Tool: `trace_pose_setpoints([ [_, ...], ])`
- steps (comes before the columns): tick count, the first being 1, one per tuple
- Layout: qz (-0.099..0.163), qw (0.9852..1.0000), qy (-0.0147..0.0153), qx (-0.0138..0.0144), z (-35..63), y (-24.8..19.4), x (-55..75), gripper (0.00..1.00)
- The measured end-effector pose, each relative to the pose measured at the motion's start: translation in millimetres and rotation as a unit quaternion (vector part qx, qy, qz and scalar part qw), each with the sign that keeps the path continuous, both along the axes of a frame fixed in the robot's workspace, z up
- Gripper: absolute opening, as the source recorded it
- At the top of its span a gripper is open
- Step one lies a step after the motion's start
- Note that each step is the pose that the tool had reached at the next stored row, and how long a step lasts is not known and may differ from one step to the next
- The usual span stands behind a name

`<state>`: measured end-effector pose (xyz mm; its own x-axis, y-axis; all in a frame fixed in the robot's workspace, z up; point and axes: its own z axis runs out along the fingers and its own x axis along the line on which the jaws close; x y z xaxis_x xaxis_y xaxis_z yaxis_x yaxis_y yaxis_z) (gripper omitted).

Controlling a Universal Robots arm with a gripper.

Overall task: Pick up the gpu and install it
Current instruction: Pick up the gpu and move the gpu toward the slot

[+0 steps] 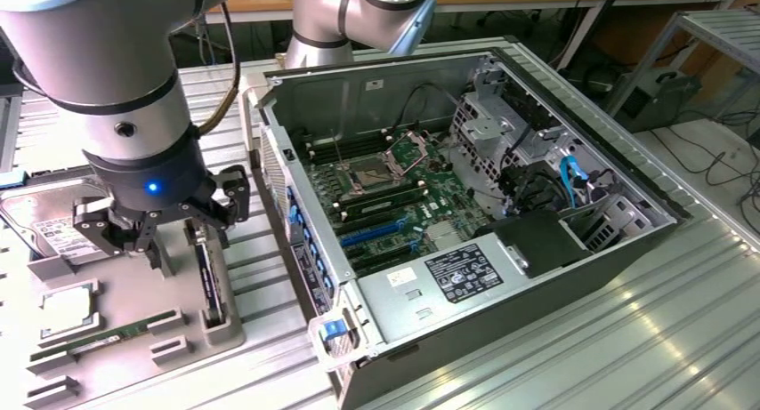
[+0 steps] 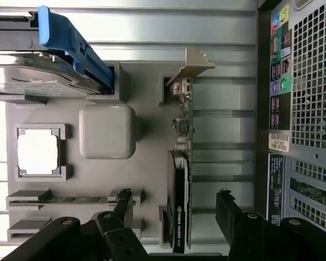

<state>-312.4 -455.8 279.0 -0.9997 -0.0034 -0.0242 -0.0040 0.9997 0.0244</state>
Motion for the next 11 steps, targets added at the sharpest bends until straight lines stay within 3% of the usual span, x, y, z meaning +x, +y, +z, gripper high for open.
trace_pose_setpoints([
  [11,-0.002,1.0,0.0007,0.0,-25.9,-0.1,2.7,0.72],
])
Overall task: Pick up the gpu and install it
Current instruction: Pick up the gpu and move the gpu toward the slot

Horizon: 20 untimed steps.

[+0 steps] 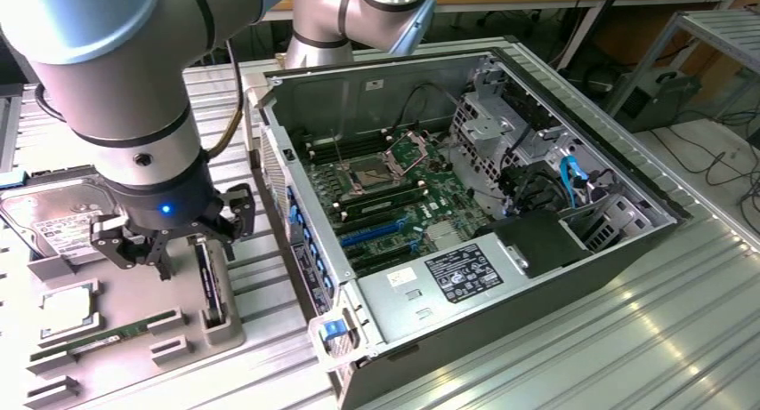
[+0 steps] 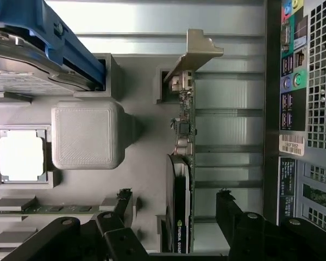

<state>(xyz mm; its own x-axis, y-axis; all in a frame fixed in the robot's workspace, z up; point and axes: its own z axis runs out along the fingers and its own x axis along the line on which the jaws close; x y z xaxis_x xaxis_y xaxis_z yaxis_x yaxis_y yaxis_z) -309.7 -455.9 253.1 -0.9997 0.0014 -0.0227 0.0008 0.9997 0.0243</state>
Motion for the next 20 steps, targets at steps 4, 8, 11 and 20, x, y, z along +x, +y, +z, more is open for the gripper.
trace_pose_setpoints([
  [4,-0.003,1.0,0.003,0.0,-5.7,0.0,2.1,0.72],
  [8,-0.004,1.0,0.0067,0.0,-12.2,0.0,5.2,0.72],
  [11,-0.004,1.0,0.0076,0.0,-17.0,0.0,5.4,0.72],
  [20,-0.004,1.0,0.0079,0.0,-24.1,0.0,5.9,0.56],
])
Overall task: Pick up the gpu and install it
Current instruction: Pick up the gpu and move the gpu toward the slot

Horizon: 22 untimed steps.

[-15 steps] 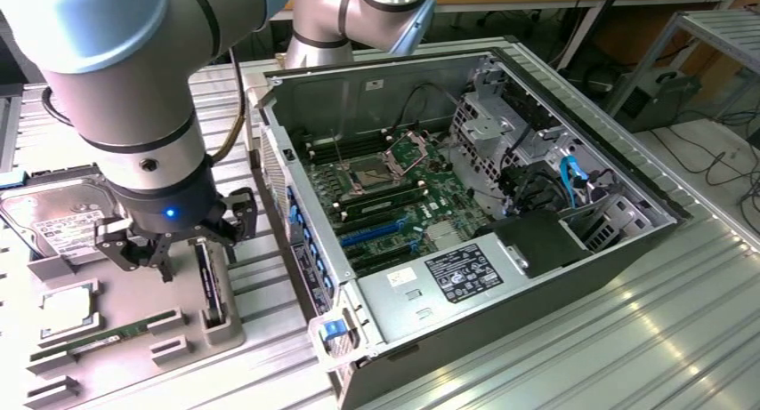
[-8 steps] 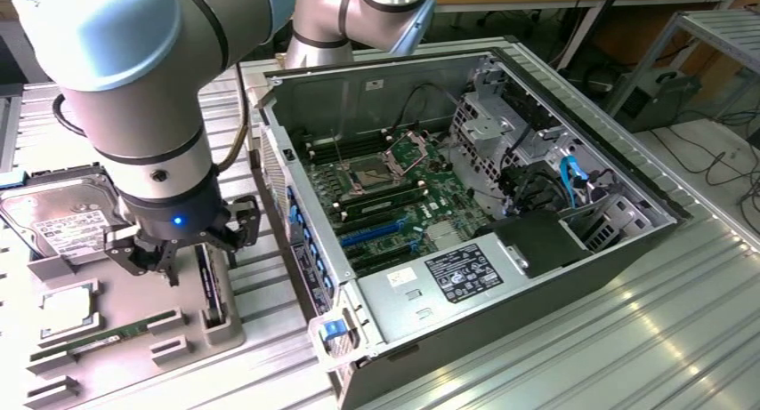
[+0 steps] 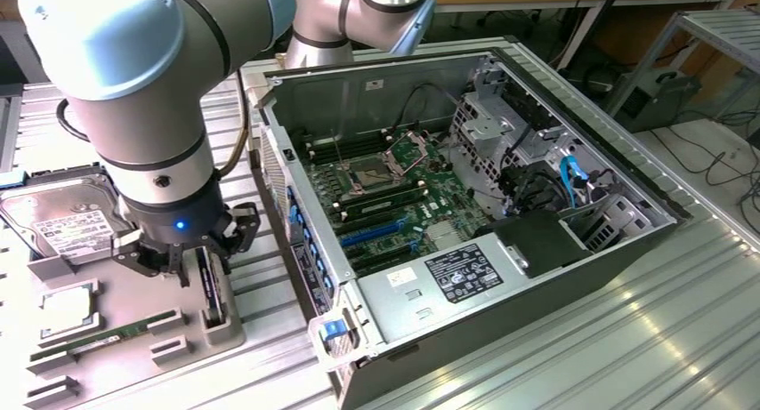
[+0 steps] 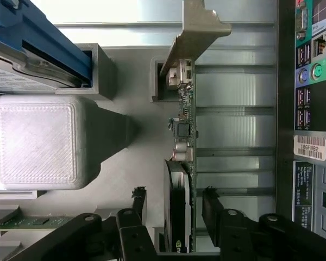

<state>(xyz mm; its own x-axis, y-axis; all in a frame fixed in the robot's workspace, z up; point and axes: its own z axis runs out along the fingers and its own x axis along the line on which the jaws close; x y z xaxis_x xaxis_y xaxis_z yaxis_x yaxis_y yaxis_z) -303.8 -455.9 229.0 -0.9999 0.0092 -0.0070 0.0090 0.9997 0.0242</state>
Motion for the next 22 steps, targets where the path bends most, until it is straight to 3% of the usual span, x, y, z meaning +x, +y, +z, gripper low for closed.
trace_pose_setpoints([
  [1,0.0,1.0,0.0,0.0,0.0,0.0,0.0,0.49],
  [9,0.0,1.0,0.0,0.0001,-1.6,0.0,0.8,0.47],
  [10,0.0,1.0,0.0,0.0001,-1.9,0.0,1.2,0.4],
  [17,0.0,1.0,-0.0002,0.0002,-2.4,0.0,2.1,0.4],
  [22,0.0,1.0,-0.0001,0.0001,-2.7,0.0,3.2,0.3],
])
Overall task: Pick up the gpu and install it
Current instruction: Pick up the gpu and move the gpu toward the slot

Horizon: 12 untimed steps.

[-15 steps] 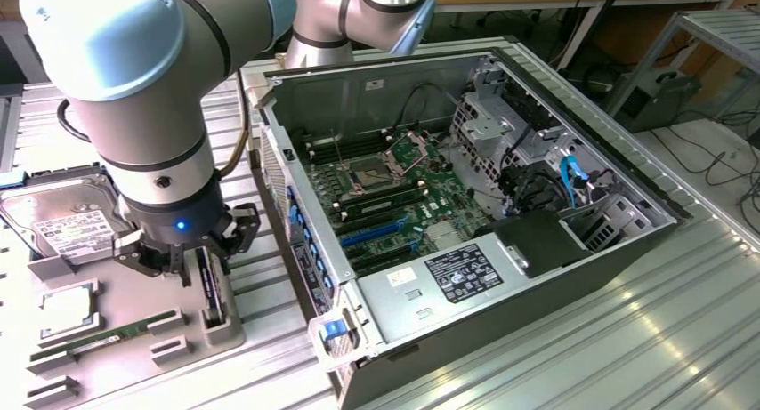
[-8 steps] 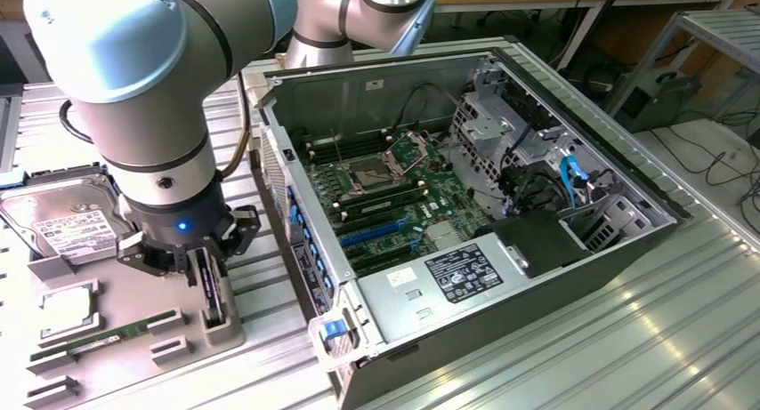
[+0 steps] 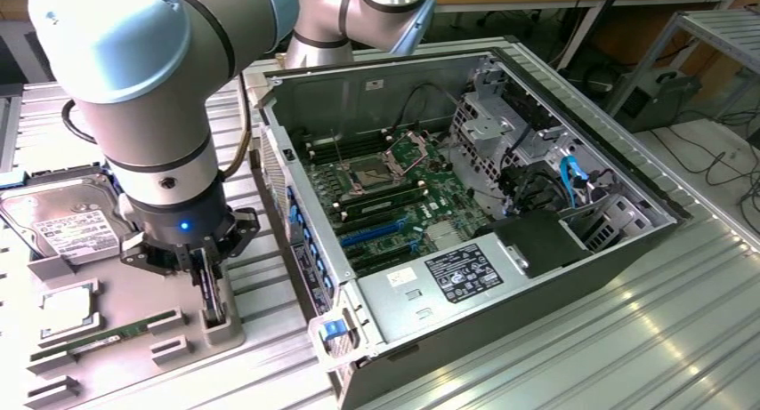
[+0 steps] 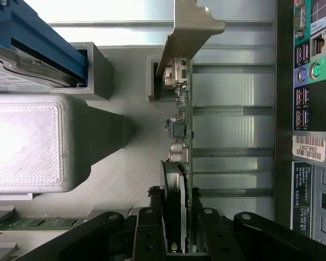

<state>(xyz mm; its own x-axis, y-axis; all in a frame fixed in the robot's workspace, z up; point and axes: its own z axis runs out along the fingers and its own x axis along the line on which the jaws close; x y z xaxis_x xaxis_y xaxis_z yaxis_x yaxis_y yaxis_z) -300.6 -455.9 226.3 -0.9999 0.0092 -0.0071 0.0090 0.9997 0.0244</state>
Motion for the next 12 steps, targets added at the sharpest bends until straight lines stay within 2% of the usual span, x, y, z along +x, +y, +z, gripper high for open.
trace_pose_setpoints([
  [3,0.0,1.0,0.0001,-0.0001,-0.4,0.0,0.8,0.27],
  [12,0.0,1.0,0.0001,0.0,-1.2,0.0,1.4,0.27],
])
